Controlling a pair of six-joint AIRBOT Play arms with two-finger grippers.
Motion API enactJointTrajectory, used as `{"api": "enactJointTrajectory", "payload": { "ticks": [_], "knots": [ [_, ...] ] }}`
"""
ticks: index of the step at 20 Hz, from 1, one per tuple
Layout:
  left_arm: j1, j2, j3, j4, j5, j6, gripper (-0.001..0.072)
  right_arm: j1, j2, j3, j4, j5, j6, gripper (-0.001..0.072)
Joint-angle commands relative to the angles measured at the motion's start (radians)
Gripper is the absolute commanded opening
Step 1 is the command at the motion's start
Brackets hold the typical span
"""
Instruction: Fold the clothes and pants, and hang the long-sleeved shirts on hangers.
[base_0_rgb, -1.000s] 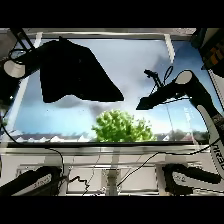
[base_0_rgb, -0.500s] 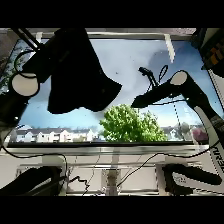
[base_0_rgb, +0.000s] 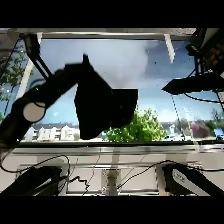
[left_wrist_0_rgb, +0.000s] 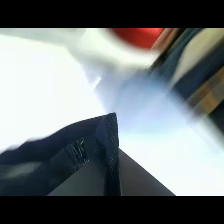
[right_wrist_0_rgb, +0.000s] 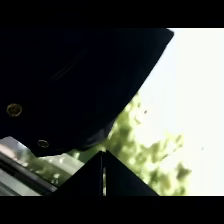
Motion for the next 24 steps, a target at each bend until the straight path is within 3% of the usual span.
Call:
{"api": "enactJointTrajectory", "payload": {
  "ticks": [1, 5, 11, 13, 15, 16, 18, 19, 21, 22, 23, 24],
  "knots": [
    [-0.001, 0.079, -0.228, 0.460, -0.189, -0.361, 0.0019, -0.045, 0.040, 0.003, -0.040, 0.041, 0.020, 0.0018],
    [0.005, 0.082, -0.288, 0.546, -0.468, -0.367, 0.0023, -0.002, 0.039, -0.050, 0.018, 0.047, 0.047, 0.0018],
    [0.019, 0.082, -0.288, 0.661, -0.500, -0.370, 0.0024, 0.200, 0.040, -0.443, 0.148, 0.023, 0.065, 0.0018],
    [0.074, 0.082, -0.288, 0.726, -0.500, -0.427, 0.0024, 0.293, 0.040, -0.574, 0.251, -0.011, 0.064, 0.0018],
    [0.183, 0.075, -0.290, 0.771, -0.499, -0.561, 0.0024, 0.396, 0.040, -0.653, 0.328, -0.074, 0.064, 0.0019],
    [0.252, 0.062, -0.291, 0.772, -0.498, -0.620, 0.0024, 0.451, 0.038, -0.673, 0.352, -0.119, 0.065, 0.0061],
    [0.365, 0.039, -0.306, 0.771, -0.494, -0.663, 0.0024, 0.553, 0.037, -0.679, 0.365, -0.210, 0.102, 0.0315],
    [0.406, 0.032, -0.316, 0.760, -0.494, -0.663, 0.0025, 0.599, 0.037, -0.679, 0.372, -0.262, 0.147, 0.0407],
    [0.435, 0.032, -0.338, 0.757, -0.495, -0.663, 0.0025, 0.694, 0.037, -0.678, 0.375, -0.399, 0.227, 0.0417],
    [0.435, 0.032, -0.344, 0.756, -0.495, -0.663, 0.0026, 0.742, 0.032, -0.678, 0.376, -0.465, 0.278, 0.0479],
    [0.433, 0.032, -0.350, 0.746, -0.495, -0.663, 0.0025, 0.784, 0.022, -0.678, 0.380, -0.509, 0.325, 0.0599],
    [0.431, 0.032, -0.352, 0.725, -0.495, -0.663, 0.0026, 0.827, 0.005, -0.678, 0.389, -0.542, 0.352, 0.0631]
  ]
}}
